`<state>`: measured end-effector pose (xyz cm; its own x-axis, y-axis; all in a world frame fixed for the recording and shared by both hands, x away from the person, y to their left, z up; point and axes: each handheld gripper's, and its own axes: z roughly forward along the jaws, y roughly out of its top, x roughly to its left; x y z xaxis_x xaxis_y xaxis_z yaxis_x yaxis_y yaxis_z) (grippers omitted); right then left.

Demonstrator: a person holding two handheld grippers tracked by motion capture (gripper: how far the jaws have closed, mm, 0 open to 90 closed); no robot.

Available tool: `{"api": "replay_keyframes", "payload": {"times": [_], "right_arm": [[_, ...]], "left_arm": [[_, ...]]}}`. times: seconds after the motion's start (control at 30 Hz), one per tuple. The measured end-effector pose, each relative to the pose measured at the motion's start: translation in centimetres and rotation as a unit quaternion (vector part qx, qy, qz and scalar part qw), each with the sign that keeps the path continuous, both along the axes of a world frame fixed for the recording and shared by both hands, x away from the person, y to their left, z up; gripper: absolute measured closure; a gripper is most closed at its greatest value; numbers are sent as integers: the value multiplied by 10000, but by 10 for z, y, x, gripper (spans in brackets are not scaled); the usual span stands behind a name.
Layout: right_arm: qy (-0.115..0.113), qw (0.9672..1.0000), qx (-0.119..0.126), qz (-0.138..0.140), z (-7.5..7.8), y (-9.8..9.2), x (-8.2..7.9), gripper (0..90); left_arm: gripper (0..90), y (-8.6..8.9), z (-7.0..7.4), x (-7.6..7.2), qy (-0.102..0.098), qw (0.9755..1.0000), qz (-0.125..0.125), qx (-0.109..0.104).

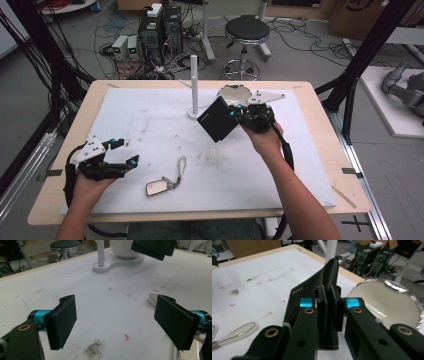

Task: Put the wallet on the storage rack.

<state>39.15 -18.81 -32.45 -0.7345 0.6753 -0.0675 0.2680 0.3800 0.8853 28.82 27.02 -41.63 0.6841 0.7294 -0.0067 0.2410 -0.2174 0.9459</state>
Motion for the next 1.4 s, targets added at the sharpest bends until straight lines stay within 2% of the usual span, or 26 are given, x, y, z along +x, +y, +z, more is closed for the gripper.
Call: {"api": "replay_keyframes", "payload": {"times": [0.27, 0.33, 0.5, 0.6, 0.63, 0.7, 0.9, 1.17, 1.3, 1.4], "right_arm": [[-224, 9996, -66, -156, 22, -7, 19, 862], [-267, 9993, -117, -228, 29, -10, 28, 861], [-296, 9989, -113, -347, 35, -14, 37, 861], [-233, 9987, -143, -437, 37, -16, 43, 860], [-337, 9980, -197, -488, 38, -17, 48, 860], [-332, 9977, -195, -561, 39, -18, 52, 860], [-348, 9960, -247, -781, 34, -23, 68, 859], [-234, 9931, -378, -1086, 21, -31, 83, 857], [-327, 9916, -500, -1147, 18, -32, 86, 856], [-445, 9897, -690, -1170, 16, -32, 87, 854]], "left_arm": [[182, 0, 0, 0, 16, 10000, -8, -3], [182, 0, -1, 0, 16, 10000, 2, -9], [182, 1, -1, 1, 15, 10000, 1, -14], [182, 0, -1, 1, 27, 10000, -20, 31], [182, -1, -1, 1, 37, 10000, -14, 6], [182, -1, -1, 2, 20, 10000, -8, 15], [182, 1, -1, 2, 28, 10000, 11, 34], [182, 3, -3, 2, 46, 10000, 60, 12], [182, 3, -3, 2, 47, 10000, 56, 15], [182, 2, -3, 2, 53, 10000, 59, 33]]}}
